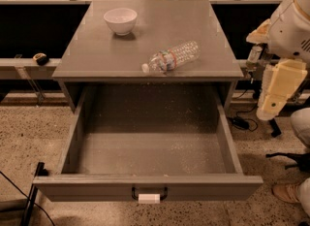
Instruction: Place water bottle into top drawer
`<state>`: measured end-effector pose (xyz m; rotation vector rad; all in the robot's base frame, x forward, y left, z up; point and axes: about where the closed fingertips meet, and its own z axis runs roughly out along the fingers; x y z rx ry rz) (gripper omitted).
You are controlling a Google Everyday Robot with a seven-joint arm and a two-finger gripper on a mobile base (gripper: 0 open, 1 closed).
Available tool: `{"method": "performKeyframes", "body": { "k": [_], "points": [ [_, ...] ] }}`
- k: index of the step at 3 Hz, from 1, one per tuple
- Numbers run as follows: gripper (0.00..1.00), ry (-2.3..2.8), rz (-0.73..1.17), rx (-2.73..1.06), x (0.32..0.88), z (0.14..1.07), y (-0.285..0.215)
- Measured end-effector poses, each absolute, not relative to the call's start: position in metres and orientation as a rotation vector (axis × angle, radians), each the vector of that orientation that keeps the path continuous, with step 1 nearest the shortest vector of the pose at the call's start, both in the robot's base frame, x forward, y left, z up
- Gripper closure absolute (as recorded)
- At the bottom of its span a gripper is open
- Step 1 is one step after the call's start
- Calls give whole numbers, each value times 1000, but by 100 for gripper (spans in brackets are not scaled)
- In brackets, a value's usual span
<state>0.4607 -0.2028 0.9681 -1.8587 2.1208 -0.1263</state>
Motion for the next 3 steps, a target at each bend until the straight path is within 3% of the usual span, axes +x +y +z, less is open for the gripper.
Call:
{"method": "performKeyframes", "body": {
  "k": [1, 3],
  "points": [
    [0, 1960, -32, -2030, 483, 941, -184],
    [0, 1844, -72, -2121, 495, 939, -187]
  ]
}}
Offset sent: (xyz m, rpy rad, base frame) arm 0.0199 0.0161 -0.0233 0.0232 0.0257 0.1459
